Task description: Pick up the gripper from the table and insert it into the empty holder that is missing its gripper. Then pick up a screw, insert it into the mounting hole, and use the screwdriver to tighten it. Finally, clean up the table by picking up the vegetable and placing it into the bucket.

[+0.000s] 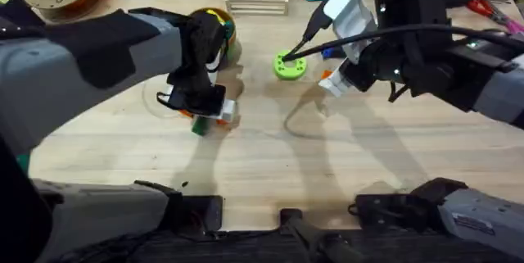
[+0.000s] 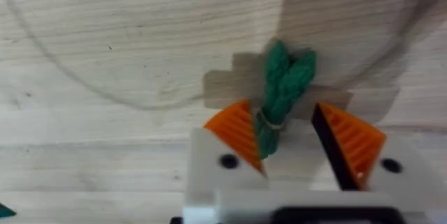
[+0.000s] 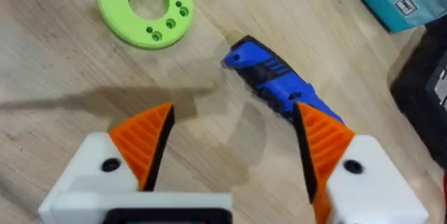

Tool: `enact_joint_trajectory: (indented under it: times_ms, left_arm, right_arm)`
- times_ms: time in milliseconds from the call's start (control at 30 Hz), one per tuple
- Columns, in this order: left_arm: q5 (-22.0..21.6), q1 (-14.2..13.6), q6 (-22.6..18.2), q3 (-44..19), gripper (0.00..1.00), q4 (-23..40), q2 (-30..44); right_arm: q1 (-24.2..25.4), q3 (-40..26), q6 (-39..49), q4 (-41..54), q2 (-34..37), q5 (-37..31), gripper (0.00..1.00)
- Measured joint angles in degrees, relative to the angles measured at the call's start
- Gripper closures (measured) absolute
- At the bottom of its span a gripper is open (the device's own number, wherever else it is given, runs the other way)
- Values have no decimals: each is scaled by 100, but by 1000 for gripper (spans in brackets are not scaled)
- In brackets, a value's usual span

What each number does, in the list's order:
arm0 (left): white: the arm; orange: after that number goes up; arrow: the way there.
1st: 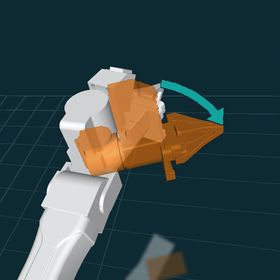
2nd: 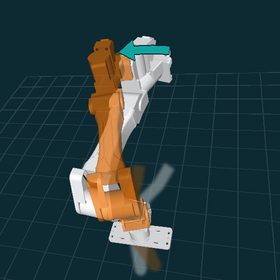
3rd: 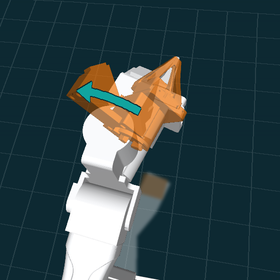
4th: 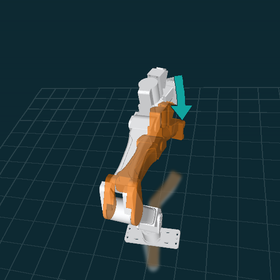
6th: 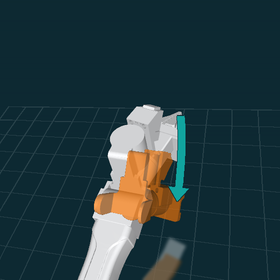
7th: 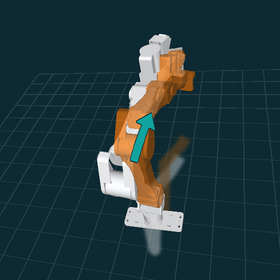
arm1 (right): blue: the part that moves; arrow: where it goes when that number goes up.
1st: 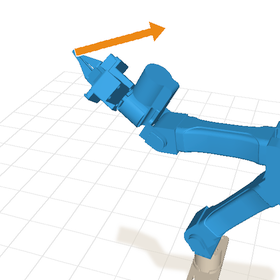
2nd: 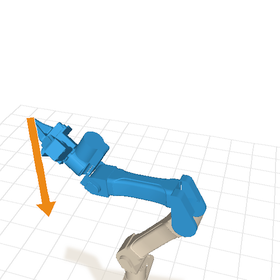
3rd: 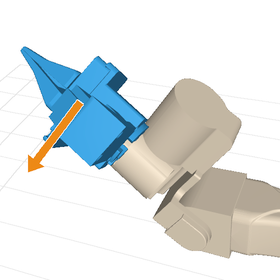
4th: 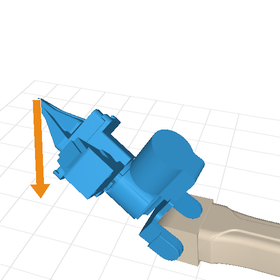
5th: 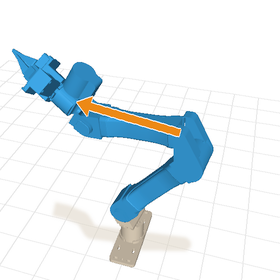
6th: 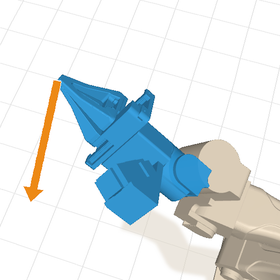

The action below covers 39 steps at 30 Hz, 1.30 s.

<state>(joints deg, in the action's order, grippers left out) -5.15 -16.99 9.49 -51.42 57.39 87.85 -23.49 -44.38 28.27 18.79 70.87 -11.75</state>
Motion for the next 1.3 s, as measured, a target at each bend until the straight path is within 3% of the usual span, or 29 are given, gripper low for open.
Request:
enact_joint_trajectory:
  times_ms: [100,167,200,300,433,600,700,833,1033,1133,1300]
  left_arm:
    - [2,0,8,0,650,-1,43]
    - [3,4,6,-4,943,-5,44]
    - [-2,4,1,-7,976,-6,44]
    - [0,4,1,-41,977,74,44]
    - [21,4,0,-493,978,776,44]
    - [42,4,0,-1789,978,1976,31]
    - [44,4,1,-2624,978,2163,-8]
    - [42,4,1,-3298,978,1506,-64]
    - [-95,50,274,-3405,978,-36,-16]
    - [-349,116,735,-3405,978,-302,133]
    - [-591,211,1928,-3405,978,-311,630]
  right_arm:
    - [0,0,0,0,1,0,12]
    - [0,0,0,4,2,0,12]
    - [0,0,0,4,1,0,12]
    - [0,0,0,4,1,0,12]
    - [0,0,0,7,2,0,12]
    - [0,0,0,7,2,0,12]
    - [0,0,0,7,2,0,12]
    - [0,0,0,7,2,0,12]
    - [0,0,0,9,2,0,12]
    - [0,0,0,9,0,0,12]
    - [0,0,0,9,2,0,12]
